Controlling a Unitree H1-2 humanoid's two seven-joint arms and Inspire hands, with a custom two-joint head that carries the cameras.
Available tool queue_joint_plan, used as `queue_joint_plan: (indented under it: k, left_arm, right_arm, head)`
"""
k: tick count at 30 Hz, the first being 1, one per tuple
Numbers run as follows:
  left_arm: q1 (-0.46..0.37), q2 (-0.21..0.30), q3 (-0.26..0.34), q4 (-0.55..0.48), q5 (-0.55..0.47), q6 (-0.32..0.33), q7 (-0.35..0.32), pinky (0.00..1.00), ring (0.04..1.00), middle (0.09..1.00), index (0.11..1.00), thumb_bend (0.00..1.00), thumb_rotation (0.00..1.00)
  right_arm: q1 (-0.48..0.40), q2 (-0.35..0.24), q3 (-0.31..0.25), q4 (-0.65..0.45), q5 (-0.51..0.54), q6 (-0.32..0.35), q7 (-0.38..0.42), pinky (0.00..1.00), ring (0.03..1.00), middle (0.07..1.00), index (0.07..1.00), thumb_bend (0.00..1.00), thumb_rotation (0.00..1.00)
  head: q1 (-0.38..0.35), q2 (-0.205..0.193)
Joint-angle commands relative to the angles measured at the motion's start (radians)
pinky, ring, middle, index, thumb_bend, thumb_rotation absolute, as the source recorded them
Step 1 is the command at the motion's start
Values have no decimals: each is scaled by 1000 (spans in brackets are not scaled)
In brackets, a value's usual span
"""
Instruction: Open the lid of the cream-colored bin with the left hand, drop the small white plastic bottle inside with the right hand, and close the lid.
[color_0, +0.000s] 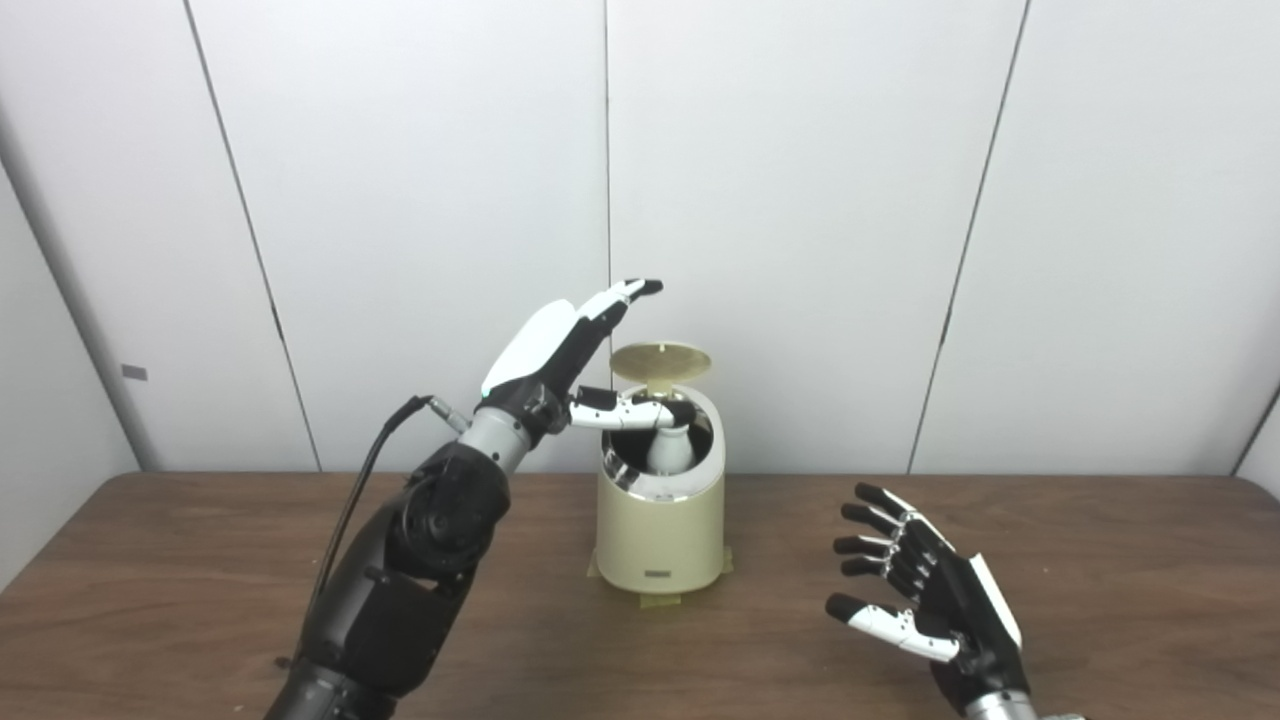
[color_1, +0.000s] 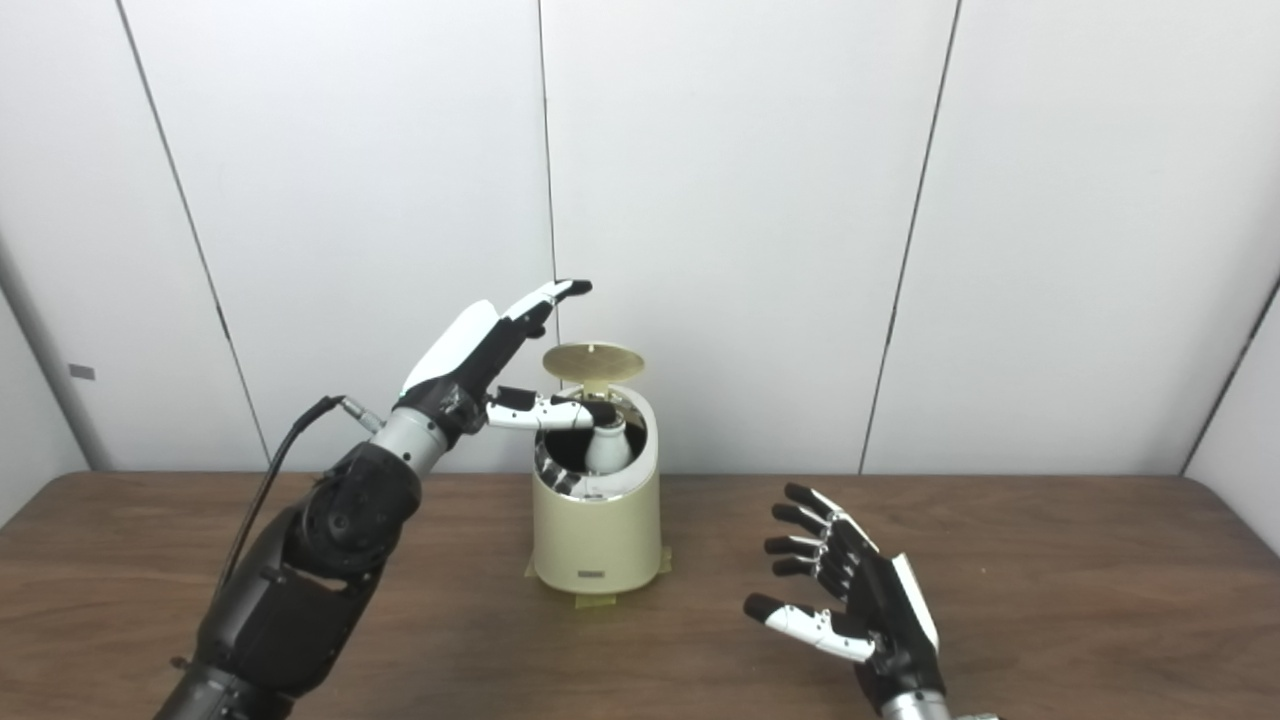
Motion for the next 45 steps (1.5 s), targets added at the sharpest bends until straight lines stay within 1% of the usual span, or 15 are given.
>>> queue_joint_plan:
  k: [1,2,3,4,5,6,9,12,14,21,27,32,34,38,45]
  left_arm:
    - [-74,24,-9,-7,23,-38,-3,893,1000,1000,990,905,433]
    - [-79,30,-22,-5,40,-33,-11,901,1000,995,972,905,425]
    - [-82,36,-34,-5,58,-26,-17,921,1000,977,926,914,438]
    - [-82,41,-47,-11,78,-13,-25,924,1000,974,921,915,440]
    - [-80,46,-58,-20,99,-2,-31,969,1000,941,884,914,450]
    - [-76,51,-67,-28,118,5,-35,984,998,914,860,915,462]
    - [-63,61,-78,-48,151,8,-32,999,978,843,800,916,486]
    - [-51,71,-84,-73,176,3,-40,1000,965,808,766,913,509]
    - [-45,79,-88,-89,187,-3,-46,1000,959,793,752,914,510]
    - [-35,102,-99,-155,230,5,-89,1000,962,781,746,923,555]
    - [-27,112,-101,-215,254,12,-143,1000,970,789,755,911,544]
    - [-20,113,-101,-243,264,8,-178,1000,966,789,749,915,532]
    - [-16,114,-101,-249,268,3,-185,1000,963,789,747,913,535]
    - [-1,117,-108,-263,281,-7,-195,1000,951,778,733,923,501]
    - [25,110,-112,-250,287,-40,-180,1000,934,758,715,936,497]
  right_arm:
    - [-33,-2,-5,-25,4,-22,-9,584,664,788,814,847,249]
    - [-34,-1,-5,-24,3,-25,-9,582,662,787,813,848,248]
    - [-34,0,-6,-24,4,-27,-9,573,656,786,812,851,251]
    - [-35,1,-7,-22,5,-28,-10,572,655,786,812,852,252]
    - [-36,1,-8,-20,6,-29,-11,571,647,781,809,860,255]
    - [-38,1,-8,-15,8,-32,-10,569,645,779,807,864,257]
    - [-42,0,-9,0,4,-41,-13,565,647,777,810,867,259]
    - [-44,2,-8,6,-2,-48,-18,577,643,773,806,879,267]
    - [-42,5,-7,-7,-2,-36,-21,578,639,772,803,876,266]
    - [-40,11,-8,-24,18,-12,-20,586,643,770,804,881,278]
    - [-41,11,-9,-22,22,-2,-17,587,640,772,801,877,277]
    - [-41,9,-8,-23,17,1,-19,559,640,771,806,881,289]
    - [-39,9,-7,-32,12,10,-21,563,641,771,805,880,301]
    - [-40,14,-11,-39,24,17,-19,559,637,770,799,880,284]
    - [-40,13,-11,-42,21,23,-21,576,641,770,803,891,284]
  head:
    - [-2,0]
    - [-3,1]
    - [-5,1]
    - [-6,3]
    - [-6,3]
    - [-5,2]
    - [-6,0]
    - [-8,1]
    - [-8,1]
    - [-10,6]
    - [-13,8]
    - [-16,15]
    - [-19,18]
    - [-20,22]
    - [-23,30]
